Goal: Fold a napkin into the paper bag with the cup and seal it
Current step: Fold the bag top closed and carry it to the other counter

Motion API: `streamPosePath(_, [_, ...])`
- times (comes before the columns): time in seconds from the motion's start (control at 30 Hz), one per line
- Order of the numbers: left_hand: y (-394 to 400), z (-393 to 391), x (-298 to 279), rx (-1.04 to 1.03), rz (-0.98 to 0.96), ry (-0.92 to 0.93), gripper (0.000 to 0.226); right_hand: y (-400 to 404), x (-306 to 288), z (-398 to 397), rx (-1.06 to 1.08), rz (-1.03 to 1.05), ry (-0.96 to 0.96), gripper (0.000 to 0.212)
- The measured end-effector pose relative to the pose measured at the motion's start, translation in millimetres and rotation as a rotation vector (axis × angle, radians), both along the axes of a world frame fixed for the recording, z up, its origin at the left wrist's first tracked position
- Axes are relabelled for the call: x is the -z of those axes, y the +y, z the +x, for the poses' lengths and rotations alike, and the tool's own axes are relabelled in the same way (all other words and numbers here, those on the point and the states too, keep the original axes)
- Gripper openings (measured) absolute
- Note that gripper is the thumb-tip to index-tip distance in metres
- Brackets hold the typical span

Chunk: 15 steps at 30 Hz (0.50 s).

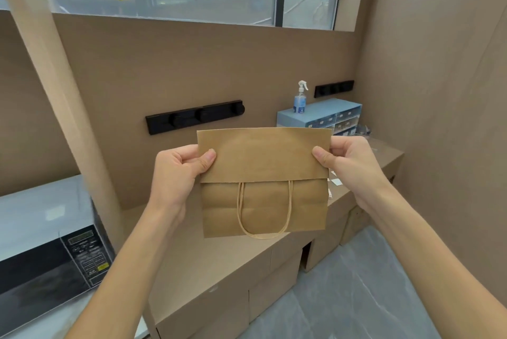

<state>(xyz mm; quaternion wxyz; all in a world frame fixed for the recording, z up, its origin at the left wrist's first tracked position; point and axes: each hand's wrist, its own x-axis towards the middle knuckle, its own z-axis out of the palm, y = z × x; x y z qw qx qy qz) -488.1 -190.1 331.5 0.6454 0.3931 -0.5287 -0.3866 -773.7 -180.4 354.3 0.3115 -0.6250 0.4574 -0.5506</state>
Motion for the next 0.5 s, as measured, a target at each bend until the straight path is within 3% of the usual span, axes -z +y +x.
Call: streamPosePath(0.5, [-147.1,51.0,56.1,-0.111,0.081,0.017,0.015,-193.5,50.4,42.8,-0.134,0.084,0.098,0.021])
